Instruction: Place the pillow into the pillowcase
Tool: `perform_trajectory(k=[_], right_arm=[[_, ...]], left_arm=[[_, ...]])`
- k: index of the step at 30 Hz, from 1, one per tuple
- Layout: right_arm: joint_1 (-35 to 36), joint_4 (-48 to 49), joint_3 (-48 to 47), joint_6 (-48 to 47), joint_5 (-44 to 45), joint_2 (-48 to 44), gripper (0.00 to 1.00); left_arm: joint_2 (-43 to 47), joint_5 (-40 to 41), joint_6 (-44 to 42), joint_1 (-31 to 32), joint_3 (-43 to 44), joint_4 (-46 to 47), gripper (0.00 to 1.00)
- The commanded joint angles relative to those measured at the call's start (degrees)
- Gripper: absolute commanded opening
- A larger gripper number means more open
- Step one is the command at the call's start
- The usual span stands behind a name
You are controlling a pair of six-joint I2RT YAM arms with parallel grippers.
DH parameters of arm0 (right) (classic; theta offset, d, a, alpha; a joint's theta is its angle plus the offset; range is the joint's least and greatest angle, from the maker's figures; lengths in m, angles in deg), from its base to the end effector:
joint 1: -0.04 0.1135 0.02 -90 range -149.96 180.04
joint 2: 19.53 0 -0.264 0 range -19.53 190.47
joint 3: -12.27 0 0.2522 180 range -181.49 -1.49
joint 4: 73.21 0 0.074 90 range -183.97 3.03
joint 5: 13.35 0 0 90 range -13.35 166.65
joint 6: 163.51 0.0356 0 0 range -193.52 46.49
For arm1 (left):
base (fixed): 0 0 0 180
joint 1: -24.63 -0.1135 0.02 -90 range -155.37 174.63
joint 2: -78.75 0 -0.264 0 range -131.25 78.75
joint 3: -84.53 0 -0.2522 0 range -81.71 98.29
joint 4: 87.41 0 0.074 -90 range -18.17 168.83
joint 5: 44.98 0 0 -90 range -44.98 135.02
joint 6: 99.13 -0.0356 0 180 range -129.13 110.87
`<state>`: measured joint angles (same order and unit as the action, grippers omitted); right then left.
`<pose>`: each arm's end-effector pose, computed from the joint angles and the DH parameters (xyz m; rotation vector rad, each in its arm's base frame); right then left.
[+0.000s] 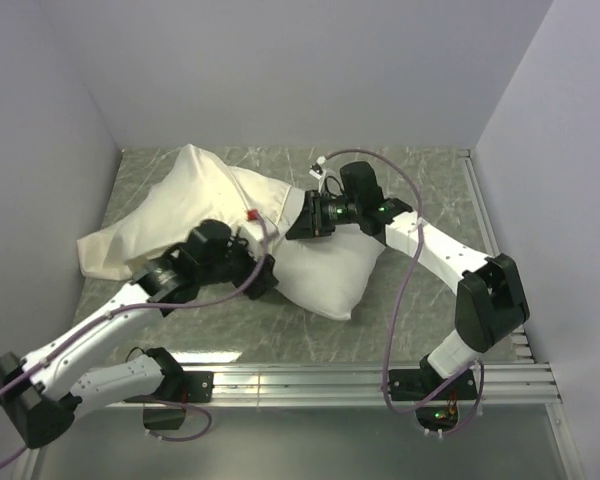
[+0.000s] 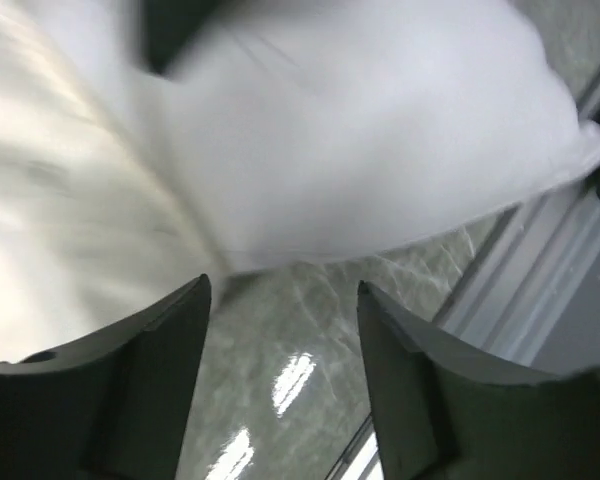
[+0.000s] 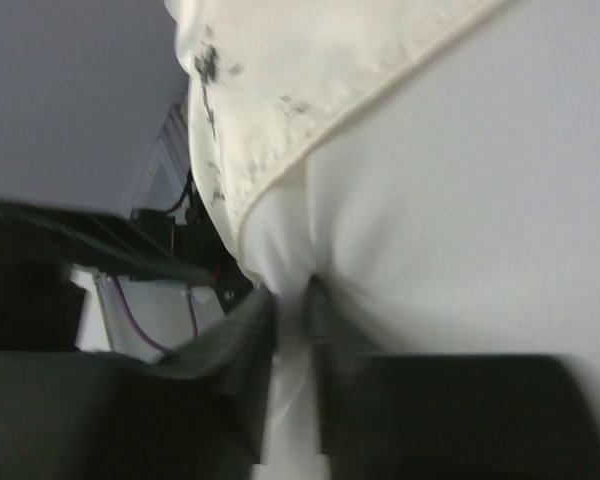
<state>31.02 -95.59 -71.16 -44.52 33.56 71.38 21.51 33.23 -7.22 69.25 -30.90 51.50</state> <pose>0.2970 0.2067 0.2948 -0.5404 2.1884 1.3873 0.1499 -0.1581 0.3072 0.9244 2.0272 -0.6806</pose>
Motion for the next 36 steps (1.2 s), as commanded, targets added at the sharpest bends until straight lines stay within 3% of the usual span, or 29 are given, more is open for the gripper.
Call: perform_trajectory(k=[1, 3, 4, 8, 12, 14, 16, 17, 20, 26, 30, 33, 36], right_arm=[[-0.83, -8.31, -3.6, -9.37, -1.64, -3.9, 0.35], [-1.71, -15.59, -7.04, -15.09, -2.0, -5.57, 0.63], [-2.06, -17.55, -10.63, -17.89, -1.56, -6.18, 0.68], [-6.01, -23.8, -18.56, -18.98, -2.34, -9.52, 0.7], [-12.43, -24.15, -19.98, -20.19, 3.16, -7.34, 0.66], [-12.88, -26.78, -21.64, -24.76, 9.76, -0.79, 0.66], [-13.22, -31.09, -23.67, -26.96, 10.13, 4.86, 0.65], [-13.32, -32.58, -24.11, -27.58, 8.65, 10.46, 0.65], [-13.32, -32.96, -20.52, -26.62, 0.76, 15.77, 0.63], [-9.81, -29.96, -10.49, -27.49, -5.15, 13.59, 0.63], [-4.9, -33.12, -8.21, -31.45, -8.14, 10.34, 0.62], [-0.24, -32.43, -6.54, -32.33, -9.91, 6.57, 0.63], [0.92, -29.36, -6.62, -31.81, -5.61, 2.52, 0.62]], left_arm=[[4.58, 2.66, 2.74, -7.77, 7.1, -6.14, 0.69], [5.11, 2.38, 3.8, -15.39, 8.43, -10.08, 0.72], [5.11, 2.91, 4.32, -17.88, 8.34, -10.72, 0.72], [3.36, 0.02, 5.64, -34.64, 6.68, -15.11, 0.65], [-2.51, -1.92, 5.99, -41.97, 6.15, -13.98, 0.55], [-5.94, 0.28, 6.88, -42.16, 6.41, -13.45, 0.52], [-11.31, -1.82, 7.22, -42.25, 7.02, -12.14, 0.52], [-13.15, -2.88, 7.4, -42.25, 7.11, -8.65, 0.51], [-21.49, -5.87, 7.84, -42.16, 9.47, -1.87, 0.5], [-41.44, -9.13, 6.09, -38.48, 25.11, 3.34, 0.47], [-55.49, -12.97, 6.0, -37.68, 42.94, 3.07, 0.52], [-60.35, -16.84, 5.82, -37.59, 52.54, 2.19, 0.57], [-57.75, -18.08, 6.0, -38.47, 56.06, 3.34, 0.61]])
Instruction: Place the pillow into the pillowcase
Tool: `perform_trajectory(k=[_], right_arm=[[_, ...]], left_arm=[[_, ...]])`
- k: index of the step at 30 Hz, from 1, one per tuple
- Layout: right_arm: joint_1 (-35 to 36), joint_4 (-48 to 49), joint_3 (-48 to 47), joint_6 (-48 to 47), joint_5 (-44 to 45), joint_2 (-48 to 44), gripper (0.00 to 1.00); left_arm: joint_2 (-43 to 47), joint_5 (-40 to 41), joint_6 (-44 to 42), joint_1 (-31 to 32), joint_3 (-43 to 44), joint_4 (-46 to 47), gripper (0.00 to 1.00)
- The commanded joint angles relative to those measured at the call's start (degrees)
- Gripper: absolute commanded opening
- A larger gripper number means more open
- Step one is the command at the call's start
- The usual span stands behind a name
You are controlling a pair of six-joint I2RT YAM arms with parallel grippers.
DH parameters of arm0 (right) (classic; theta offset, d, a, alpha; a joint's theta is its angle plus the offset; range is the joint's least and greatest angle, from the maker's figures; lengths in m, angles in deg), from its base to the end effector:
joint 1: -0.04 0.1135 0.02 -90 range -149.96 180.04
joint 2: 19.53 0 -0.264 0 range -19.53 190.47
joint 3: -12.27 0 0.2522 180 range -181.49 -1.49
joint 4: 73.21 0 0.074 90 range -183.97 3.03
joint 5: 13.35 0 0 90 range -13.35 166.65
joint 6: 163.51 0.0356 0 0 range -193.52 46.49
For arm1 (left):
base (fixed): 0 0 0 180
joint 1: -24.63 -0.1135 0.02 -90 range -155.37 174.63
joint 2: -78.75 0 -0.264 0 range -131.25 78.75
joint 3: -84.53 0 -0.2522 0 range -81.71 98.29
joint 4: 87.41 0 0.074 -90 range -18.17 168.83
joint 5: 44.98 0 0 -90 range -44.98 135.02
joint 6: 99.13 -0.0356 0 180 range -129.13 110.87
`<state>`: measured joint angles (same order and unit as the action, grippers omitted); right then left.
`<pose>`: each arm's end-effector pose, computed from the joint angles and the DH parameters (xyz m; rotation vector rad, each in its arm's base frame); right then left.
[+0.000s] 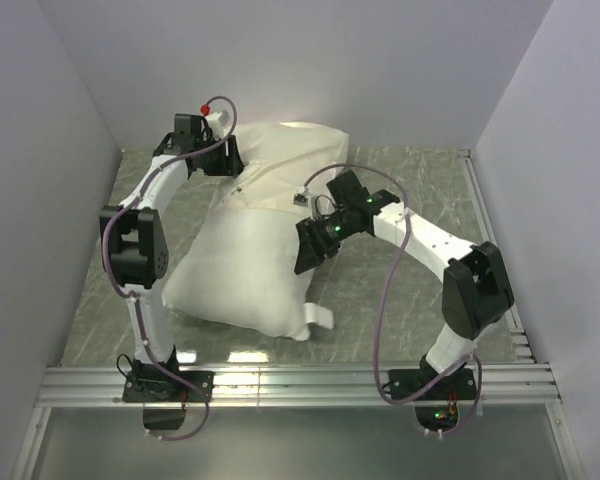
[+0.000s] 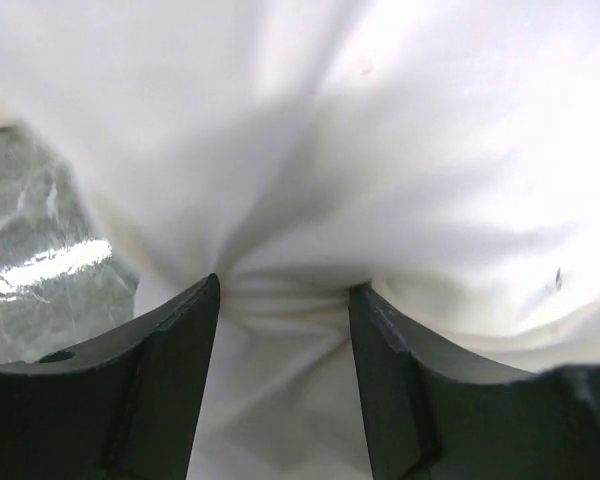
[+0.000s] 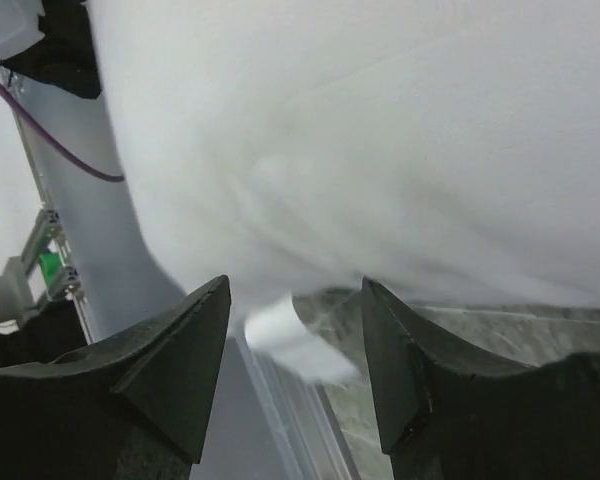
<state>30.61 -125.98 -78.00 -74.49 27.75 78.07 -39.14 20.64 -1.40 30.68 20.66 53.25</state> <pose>0.2908 0.2029 0.2586 -0.9961 2.3817 1.3013 0.4716 -0.0648 0.2691 0.1900 2.2767 -0.6116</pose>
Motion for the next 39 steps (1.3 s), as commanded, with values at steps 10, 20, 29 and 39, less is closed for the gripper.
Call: perform_trajectory(k=[10, 20, 29, 39], right_arm=[[-7.01, 15.44, 8.99, -9.19, 28.24, -22.18, 0.7], [-1.22, 33.8, 21.05, -20.73, 37.65, -16.58, 0.83], [1.6, 38.83, 19.56, -22.05, 40.03, -9.45, 0.77], [4.5, 44.8, 20.26, -27.94, 50.58, -3.74, 0.35]], left_arm=[[38.93, -8.39, -22.09, -0.95, -17.6, -6.93, 0.99], [60.13, -4.02, -31.99, 7.3, -42.14, -10.98, 0.99], [60.58, -0.85, -28.73, 7.49, -42.6, -10.72, 0.99], [58.38, -1.37, -25.4, 7.49, -39.53, -9.57, 0.99]])
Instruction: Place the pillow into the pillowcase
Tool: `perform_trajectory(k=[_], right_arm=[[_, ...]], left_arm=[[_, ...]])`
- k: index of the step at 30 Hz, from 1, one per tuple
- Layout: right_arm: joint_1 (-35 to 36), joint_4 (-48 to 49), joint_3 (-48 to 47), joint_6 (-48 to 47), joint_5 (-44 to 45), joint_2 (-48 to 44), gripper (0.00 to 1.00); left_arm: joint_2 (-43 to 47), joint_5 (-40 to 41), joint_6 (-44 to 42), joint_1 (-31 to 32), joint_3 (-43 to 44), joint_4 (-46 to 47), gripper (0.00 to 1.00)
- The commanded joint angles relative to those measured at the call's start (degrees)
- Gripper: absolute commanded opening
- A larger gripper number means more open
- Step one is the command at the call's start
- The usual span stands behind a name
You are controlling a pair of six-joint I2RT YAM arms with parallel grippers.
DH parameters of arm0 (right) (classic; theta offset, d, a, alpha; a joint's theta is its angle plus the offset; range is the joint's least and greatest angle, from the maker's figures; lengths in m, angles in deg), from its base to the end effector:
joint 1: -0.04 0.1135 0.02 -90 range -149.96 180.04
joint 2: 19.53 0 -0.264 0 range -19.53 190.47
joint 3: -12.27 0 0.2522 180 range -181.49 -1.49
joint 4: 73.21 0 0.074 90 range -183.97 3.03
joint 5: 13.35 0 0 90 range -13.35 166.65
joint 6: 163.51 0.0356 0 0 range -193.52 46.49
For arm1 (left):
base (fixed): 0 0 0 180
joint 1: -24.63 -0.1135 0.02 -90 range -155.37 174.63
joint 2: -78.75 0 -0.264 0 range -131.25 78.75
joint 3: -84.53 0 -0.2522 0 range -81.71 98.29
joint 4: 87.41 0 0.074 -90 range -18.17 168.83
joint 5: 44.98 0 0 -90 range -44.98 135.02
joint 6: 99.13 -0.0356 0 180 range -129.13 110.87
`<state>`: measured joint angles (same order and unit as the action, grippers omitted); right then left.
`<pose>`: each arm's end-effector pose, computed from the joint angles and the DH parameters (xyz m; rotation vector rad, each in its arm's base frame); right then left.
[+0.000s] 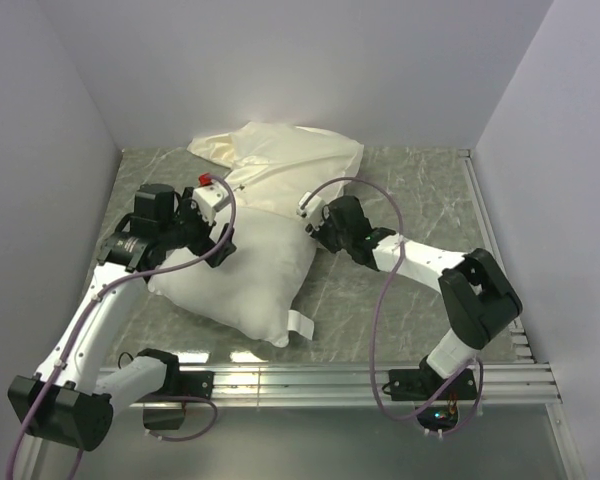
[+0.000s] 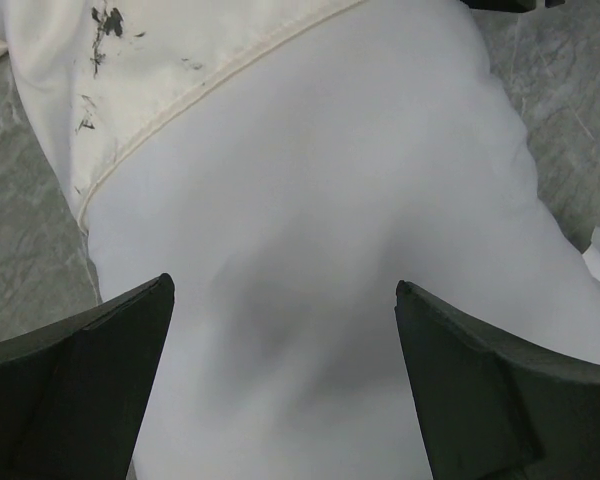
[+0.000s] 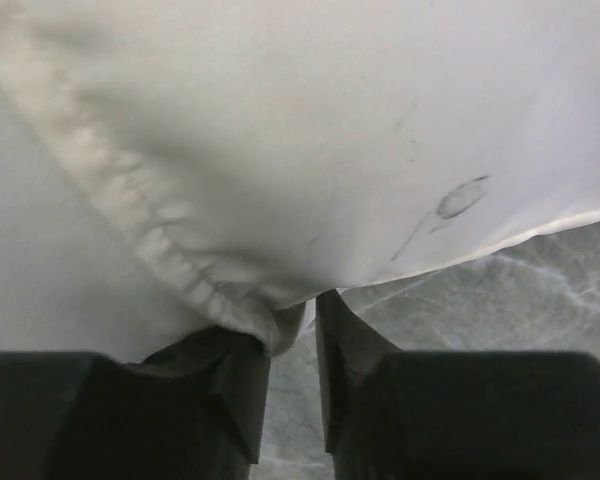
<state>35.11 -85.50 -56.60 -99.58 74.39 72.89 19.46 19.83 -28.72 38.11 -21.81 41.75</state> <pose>0.2866 0.2029 0.2123 -1.1373 1.8818 0.1314 0.2054 -0.0648 0.3399 0.8462 1.9970 -0.4229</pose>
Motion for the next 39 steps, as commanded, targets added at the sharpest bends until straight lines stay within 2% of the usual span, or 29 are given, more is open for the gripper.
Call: perform_trajectory(k=[1, 2, 4, 7, 12, 15, 19, 20, 21, 26, 29, 30, 31, 32, 33, 34, 35, 37, 39], right_arm=[[-0.09, 4.15, -1.22, -3.03, 3.5, 1.53, 0.28], [-0.35, 3.28, -1.57, -2.94, 3.14, 1.62, 0.15], [-0.35, 1.78, -2.1, -2.06, 2.44, 0.66, 0.05], [-0.88, -1.03, -2.72, -1.36, -1.33, -2.76, 0.01], [-3.07, -8.85, -4.03, -1.97, -5.9, -7.95, 0.0], [-4.57, -12.98, -5.79, 0.12, -10.64, -9.71, 0.0], [-5.8, -16.68, -8.34, 5.14, -17.59, -11.21, 0.0], [-5.8, -17.12, -8.95, 6.1, -18.65, -11.21, 0.0], [-5.89, -17.55, -9.39, 8.2, -20.31, -11.04, 0.0], [-5.98, -17.48, -10.19, 13.31, -24.19, -10.24, 0.0], [-6.07, -17.56, -10.19, 16.3, -27.08, -10.33, 0.0], [-6.07, -17.21, -10.02, 17.79, -27.7, -10.68, 0.0], [-5.98, -17.03, -9.84, 18.59, -28.93, -10.94, 0.0], [-5.89, -17.12, -9.93, 19.12, -29.55, -11.12, 0.0], [-5.8, -17.21, -10.01, 20.43, -29.99, -11.21, 0.0], [-5.71, -17.47, -10.1, 21.14, -30.78, -11.12, 0.0], [-5.71, -17.56, -10.1, 21.84, -31.83, -11.12, 0.0], [-5.45, -17.38, -9.58, 23.34, -32.45, -11.56, 0.0], [-4.4, -17.56, -8.79, 23.78, -32.54, -12.0, 0.0]], left_arm=[[-0.13, -1.0, 3.15, 0.06, 2.94, 2.27, 0.99], [0.31, -1.09, 3.94, 0.06, 2.68, 2.8, 0.99], [0.58, -1.44, 5.44, 0.15, 1.89, 3.5, 0.99], [1.37, -1.53, 5.62, 0.24, 0.58, 3.51, 0.99], [2.15, -1.18, 6.32, 1.46, 0.04, 4.29, 0.99], [3.21, 1.97, 9.12, 4.97, -1.53, 6.31, 0.99], [4.0, 12.33, 11.41, 13.49, -5.66, 11.05, 0.99], [3.05, 19.58, 12.12, 16.99, -6.37, 12.11, 0.99], [1.99, 22.35, 12.99, 18.59, -6.81, 12.73, 0.99], [-4.32, 32.54, 12.48, 27.37, -8.92, 15.37, 0.99], [-9.86, 34.94, 14.22, 29.42, -8.48, 14.67, 0.99], [-11.1, 35.03, 15.71, 29.42, -8.13, 14.93, 0.92], [-12.24, 33.99, 16.6, 29.42, -7.78, 14.58, 0.76], [-14.95, 33.37, 17.22, 29.33, -7.34, 14.49, 0.55], [-16.46, 32.49, 19.14, 29.24, -6.12, 14.41, 0.15], [-17.78, 30.83, 22.37, 28.8, -5.24, 14.4, 0.03], [-20.4, 28.47, 23.97, 26.71, -4.1, 13.8, 0.01], [-21.48, 18.37, 28.98, 22.07, -1.73, 15.36, 0.0], [-20.7, 16.06, 32.84, 21.16, 0.03, 20.89, 0.0]])
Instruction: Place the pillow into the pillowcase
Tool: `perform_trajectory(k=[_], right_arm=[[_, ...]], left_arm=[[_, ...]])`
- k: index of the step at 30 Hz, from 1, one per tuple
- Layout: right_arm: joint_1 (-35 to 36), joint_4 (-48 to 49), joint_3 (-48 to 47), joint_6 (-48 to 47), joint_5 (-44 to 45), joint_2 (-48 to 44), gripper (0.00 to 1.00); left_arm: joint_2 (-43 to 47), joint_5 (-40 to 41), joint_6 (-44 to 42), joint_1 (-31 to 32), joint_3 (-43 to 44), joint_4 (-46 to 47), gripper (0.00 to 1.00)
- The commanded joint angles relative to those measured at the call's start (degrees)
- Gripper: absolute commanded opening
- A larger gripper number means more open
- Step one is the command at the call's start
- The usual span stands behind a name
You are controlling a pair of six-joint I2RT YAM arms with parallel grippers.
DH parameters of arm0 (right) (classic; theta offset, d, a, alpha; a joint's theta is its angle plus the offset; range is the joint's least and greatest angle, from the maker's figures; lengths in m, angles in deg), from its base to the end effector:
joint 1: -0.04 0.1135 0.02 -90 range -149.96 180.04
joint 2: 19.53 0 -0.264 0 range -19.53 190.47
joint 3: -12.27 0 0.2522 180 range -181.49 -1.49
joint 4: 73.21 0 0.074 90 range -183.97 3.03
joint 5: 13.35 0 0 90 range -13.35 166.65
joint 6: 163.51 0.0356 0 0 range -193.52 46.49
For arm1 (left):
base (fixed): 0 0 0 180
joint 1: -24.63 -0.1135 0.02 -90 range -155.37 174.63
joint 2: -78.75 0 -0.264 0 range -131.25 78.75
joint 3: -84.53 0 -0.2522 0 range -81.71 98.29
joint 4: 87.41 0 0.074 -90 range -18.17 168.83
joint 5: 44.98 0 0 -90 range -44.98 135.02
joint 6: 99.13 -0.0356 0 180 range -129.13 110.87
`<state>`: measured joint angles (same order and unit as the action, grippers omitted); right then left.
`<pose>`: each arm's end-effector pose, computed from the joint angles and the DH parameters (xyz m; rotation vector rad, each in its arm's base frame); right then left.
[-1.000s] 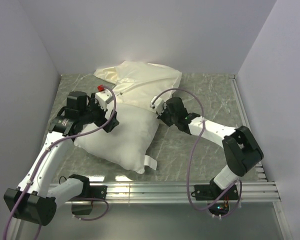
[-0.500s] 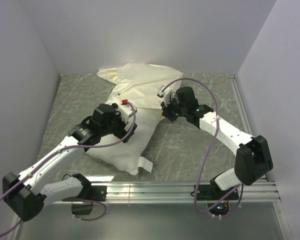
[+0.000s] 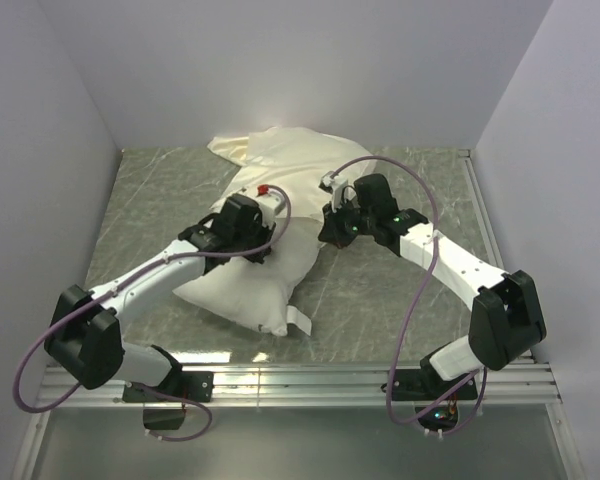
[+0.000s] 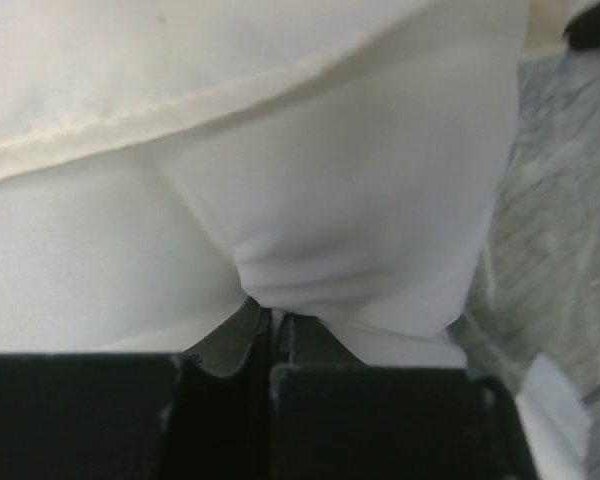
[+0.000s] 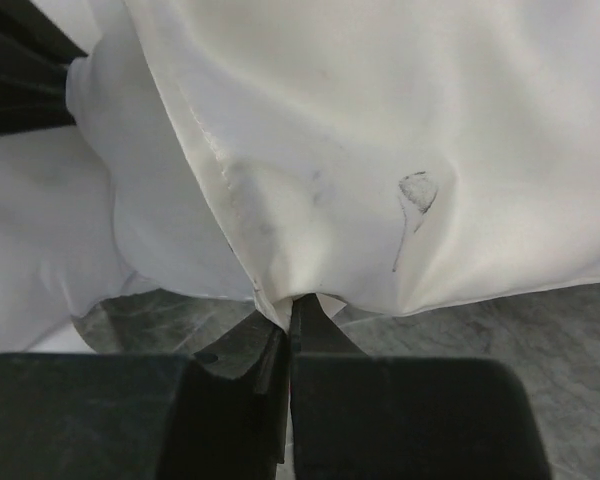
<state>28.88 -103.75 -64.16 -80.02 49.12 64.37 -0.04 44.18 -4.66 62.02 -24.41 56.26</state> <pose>0.2769 0.1713 0.2782 -0.9322 2.0468 0.7476 0.2359 -0.1810 0.2623 0.6789 2.2718 -0.3752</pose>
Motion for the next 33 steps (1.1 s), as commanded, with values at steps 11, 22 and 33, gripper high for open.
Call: perform_trajectory(k=[11, 22, 33], right_arm=[[10.88, -3.0, -3.06, 6.41, -10.35, -9.18, 0.0], [-2.79, -9.57, -1.14, 4.5, -12.73, -8.4, 0.0], [-7.48, -14.78, -2.36, -2.02, -0.95, -4.1, 0.0]], left_arm=[[-6.91, -17.61, 31.99, -7.85, 13.98, 16.67, 0.0], [-2.55, -18.33, 25.26, -8.03, 11.96, 13.0, 0.53], [7.35, -11.99, -1.03, -32.63, 7.73, -0.19, 0.71]])
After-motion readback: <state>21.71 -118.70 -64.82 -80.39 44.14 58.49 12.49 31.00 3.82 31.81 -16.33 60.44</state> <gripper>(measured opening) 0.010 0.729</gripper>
